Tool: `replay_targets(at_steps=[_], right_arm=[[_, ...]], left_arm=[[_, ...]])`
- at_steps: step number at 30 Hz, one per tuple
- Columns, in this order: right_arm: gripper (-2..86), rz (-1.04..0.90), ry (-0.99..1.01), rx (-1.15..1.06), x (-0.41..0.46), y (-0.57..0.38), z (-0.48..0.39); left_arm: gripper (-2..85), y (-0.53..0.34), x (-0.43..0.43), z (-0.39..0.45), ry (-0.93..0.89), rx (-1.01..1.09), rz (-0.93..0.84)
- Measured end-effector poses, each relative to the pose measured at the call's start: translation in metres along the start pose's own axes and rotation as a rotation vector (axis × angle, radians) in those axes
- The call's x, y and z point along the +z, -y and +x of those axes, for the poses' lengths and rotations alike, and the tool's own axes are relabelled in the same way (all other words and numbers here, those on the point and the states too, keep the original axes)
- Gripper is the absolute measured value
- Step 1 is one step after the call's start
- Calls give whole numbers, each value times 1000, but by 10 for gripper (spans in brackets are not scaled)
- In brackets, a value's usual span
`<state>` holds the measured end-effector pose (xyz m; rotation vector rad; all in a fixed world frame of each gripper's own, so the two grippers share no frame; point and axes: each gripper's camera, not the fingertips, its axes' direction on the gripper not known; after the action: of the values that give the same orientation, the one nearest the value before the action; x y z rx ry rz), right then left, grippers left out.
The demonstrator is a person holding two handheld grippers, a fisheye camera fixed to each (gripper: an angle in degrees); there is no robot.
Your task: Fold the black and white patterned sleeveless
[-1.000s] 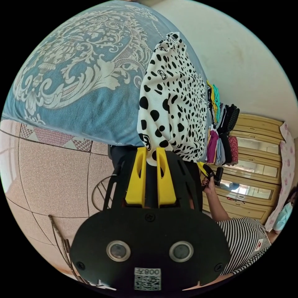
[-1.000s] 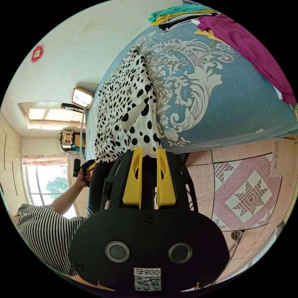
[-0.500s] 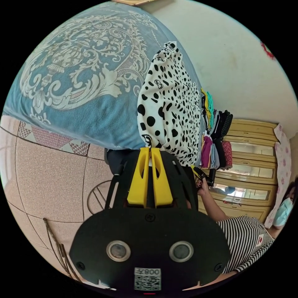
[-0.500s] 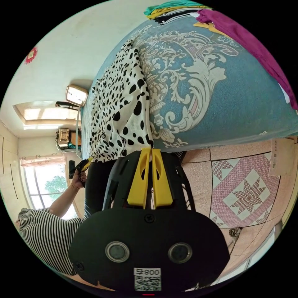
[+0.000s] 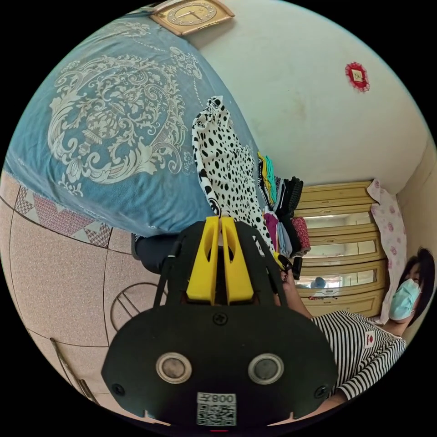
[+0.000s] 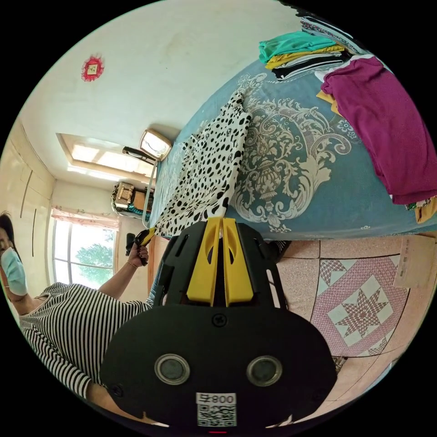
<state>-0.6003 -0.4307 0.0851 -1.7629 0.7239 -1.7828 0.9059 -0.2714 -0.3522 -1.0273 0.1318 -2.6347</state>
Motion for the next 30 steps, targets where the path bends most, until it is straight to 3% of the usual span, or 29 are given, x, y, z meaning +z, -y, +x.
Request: replay_targets(at_steps=[5,17,30], right_arm=[[4,2,10,-21,-12,5,-6],[3,-69,-82,79,9,30,36],[4,-113,-141,116,5,63,54]], left_arm=[[11,-25,7,-2,-38,-1,20],[64,-70,51,-50,98,-108,-66],[81,-79,134,-113,-43,-176,-128]])
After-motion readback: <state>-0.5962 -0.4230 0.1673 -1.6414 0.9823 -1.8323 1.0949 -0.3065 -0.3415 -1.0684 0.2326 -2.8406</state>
